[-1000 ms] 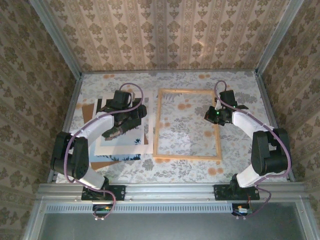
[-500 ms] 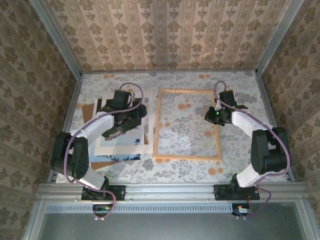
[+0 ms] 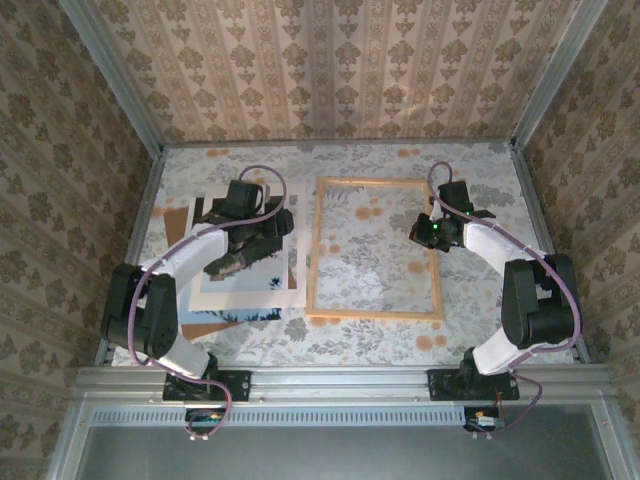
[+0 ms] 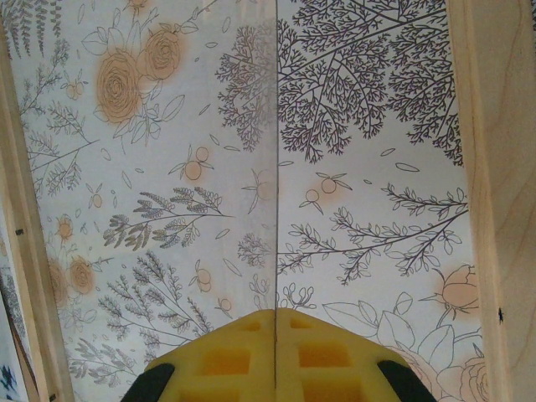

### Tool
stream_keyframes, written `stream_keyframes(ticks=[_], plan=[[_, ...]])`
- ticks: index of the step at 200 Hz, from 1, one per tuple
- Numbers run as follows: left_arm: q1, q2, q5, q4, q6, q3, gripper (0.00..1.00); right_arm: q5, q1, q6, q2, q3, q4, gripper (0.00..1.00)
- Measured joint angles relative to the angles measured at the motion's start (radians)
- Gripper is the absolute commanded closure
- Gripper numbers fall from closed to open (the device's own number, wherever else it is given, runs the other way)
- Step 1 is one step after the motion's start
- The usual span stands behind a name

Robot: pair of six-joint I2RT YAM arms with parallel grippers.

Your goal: Put the photo into the frame

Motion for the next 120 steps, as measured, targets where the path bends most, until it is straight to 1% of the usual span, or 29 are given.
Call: stream_keyframes(ticks=[120], plan=[[-0.003, 0.0, 0.0, 0.0, 0.0, 0.0, 0.17, 0.014, 0.0, 0.0, 0.0, 0.0, -0.018, 1.0]])
